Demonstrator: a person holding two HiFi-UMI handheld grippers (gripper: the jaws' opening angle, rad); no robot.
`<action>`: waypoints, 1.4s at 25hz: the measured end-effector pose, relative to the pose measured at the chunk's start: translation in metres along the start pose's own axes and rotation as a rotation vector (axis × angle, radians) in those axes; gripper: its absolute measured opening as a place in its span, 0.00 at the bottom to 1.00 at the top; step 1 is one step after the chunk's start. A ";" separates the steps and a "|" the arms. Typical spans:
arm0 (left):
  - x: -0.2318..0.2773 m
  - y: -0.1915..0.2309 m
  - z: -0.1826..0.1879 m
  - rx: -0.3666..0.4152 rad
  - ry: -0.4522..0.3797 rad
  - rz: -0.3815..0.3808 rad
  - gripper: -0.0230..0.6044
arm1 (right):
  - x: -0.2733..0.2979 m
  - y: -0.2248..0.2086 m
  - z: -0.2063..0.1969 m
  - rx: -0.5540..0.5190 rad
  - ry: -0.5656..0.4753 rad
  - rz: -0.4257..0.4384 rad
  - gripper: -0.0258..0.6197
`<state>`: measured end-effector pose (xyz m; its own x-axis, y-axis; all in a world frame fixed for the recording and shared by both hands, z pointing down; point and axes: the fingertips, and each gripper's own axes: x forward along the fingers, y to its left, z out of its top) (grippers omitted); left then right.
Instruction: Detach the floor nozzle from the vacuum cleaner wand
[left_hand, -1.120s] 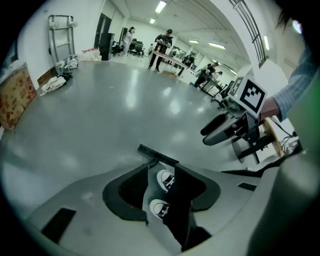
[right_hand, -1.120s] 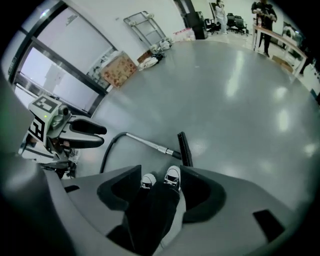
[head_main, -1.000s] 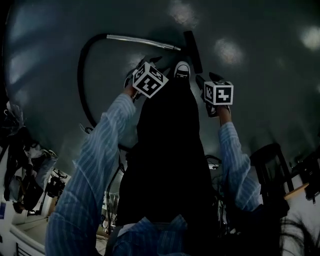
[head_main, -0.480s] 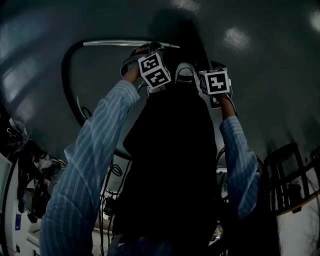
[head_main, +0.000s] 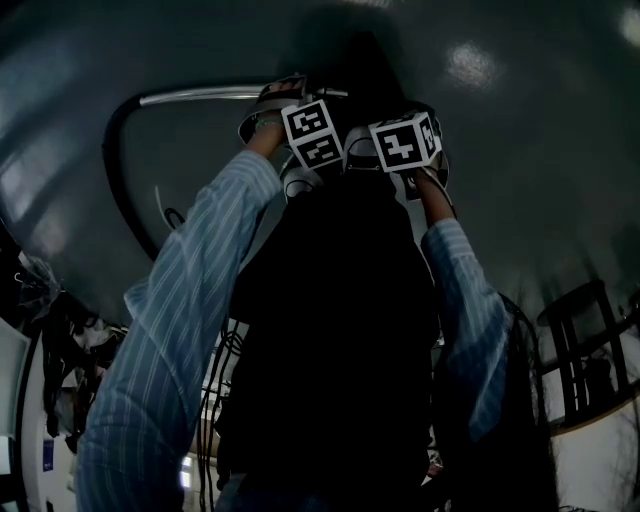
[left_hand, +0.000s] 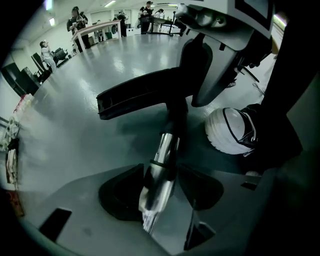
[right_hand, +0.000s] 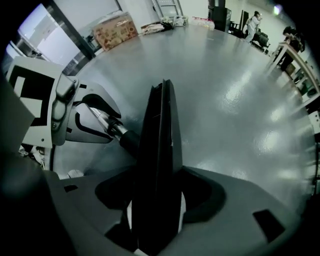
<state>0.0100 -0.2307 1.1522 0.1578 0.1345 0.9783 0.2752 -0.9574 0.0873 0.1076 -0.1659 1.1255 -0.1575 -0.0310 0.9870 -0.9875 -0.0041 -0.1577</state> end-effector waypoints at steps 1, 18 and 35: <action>0.000 0.001 0.000 -0.007 -0.001 0.010 0.35 | 0.001 0.000 0.000 0.008 0.018 -0.001 0.44; 0.006 0.010 0.005 -0.124 -0.080 -0.057 0.38 | 0.002 -0.016 0.001 0.005 0.077 -0.090 0.42; 0.001 -0.002 0.020 -0.058 -0.018 -0.083 0.38 | -0.001 -0.027 -0.016 -0.047 0.110 -0.125 0.42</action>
<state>0.0283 -0.2233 1.1488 0.1541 0.2178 0.9637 0.2330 -0.9559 0.1788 0.1341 -0.1498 1.1294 -0.0304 0.0769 0.9966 -0.9984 0.0458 -0.0340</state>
